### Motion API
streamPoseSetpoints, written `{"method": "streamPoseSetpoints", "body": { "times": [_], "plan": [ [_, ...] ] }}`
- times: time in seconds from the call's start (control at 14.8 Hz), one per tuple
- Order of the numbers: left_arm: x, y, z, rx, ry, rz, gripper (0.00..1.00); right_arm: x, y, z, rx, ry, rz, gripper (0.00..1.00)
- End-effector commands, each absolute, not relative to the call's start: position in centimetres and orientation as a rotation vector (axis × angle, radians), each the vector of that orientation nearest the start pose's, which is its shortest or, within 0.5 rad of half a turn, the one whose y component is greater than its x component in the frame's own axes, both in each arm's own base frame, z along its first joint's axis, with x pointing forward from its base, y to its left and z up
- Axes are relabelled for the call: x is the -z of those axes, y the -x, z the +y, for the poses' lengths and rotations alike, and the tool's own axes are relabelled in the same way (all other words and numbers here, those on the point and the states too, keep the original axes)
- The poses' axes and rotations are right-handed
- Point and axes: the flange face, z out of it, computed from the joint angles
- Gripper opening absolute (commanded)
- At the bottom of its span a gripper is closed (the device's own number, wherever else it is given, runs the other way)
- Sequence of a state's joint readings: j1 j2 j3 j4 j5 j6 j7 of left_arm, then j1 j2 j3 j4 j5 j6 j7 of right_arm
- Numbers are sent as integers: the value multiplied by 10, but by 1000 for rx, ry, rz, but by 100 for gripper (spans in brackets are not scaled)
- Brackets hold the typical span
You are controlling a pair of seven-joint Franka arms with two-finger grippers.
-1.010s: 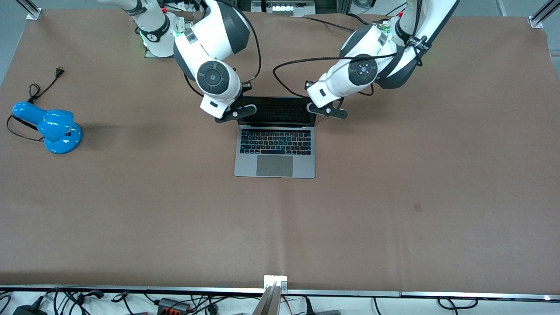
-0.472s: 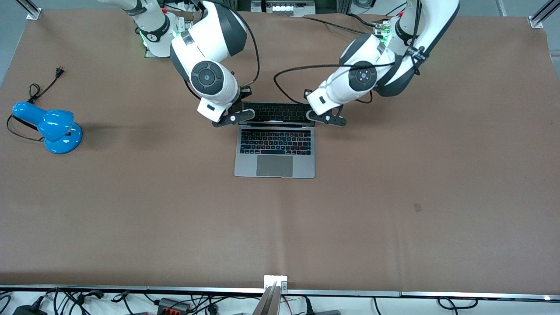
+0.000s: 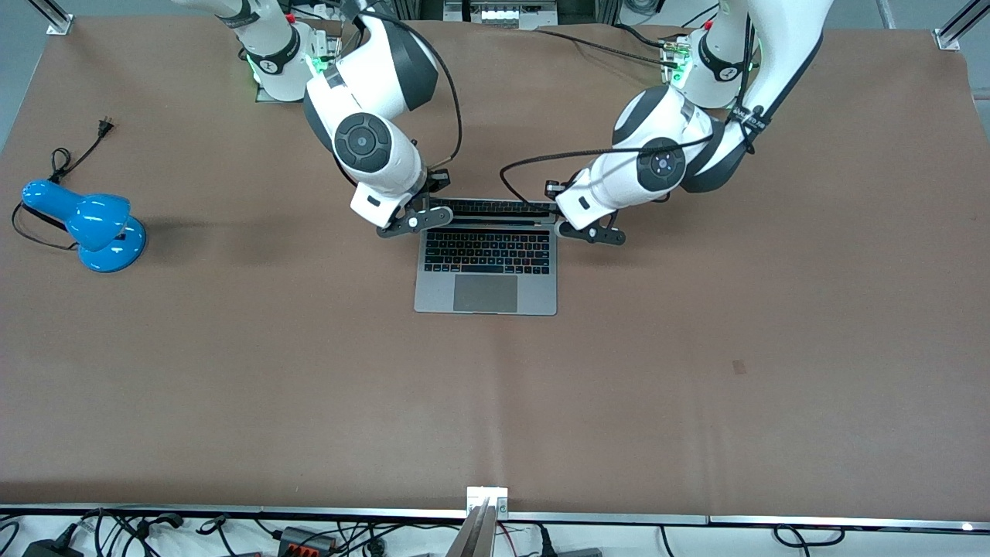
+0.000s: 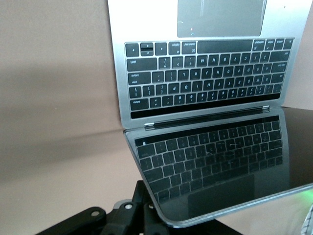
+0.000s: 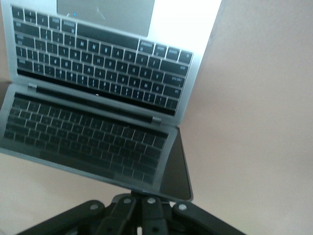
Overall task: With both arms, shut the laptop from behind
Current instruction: 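Push the screen down toward the keyboard with both grippers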
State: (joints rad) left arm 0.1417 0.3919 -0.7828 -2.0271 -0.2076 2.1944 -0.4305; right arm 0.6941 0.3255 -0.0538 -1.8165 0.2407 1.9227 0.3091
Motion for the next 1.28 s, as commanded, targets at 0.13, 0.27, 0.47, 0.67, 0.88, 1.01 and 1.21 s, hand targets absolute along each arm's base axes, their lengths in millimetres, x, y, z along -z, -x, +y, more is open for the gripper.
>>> {"method": "streamPoseSetpoints", "body": {
  "times": [0.13,0.27,0.47,0.67,0.88,1.01,1.21],
  "plan": [
    [-289,-491,-348,-556,3429,93,0,-331,-504,376,-396,3013,-279,0],
    [-289,-496,-348,-546,3437,91,0,-330,-515,374,-384,3012,-262,0],
    [-292,-502,-349,-480,3467,50,0,-321,-527,380,-360,3021,-261,0],
    [-281,-507,-351,-448,3498,12,0,-306,-537,386,-340,3022,-256,0],
    [-272,-510,-350,-426,3492,28,0,-284,-544,386,-305,3026,-245,0],
    [-273,-518,-345,-389,3497,-33,0,-270,-548,384,-286,3036,-242,0],
    [-257,-522,-350,-347,3529,-78,0,-257,-550,382,-282,3054,-246,0]
  ]
}}
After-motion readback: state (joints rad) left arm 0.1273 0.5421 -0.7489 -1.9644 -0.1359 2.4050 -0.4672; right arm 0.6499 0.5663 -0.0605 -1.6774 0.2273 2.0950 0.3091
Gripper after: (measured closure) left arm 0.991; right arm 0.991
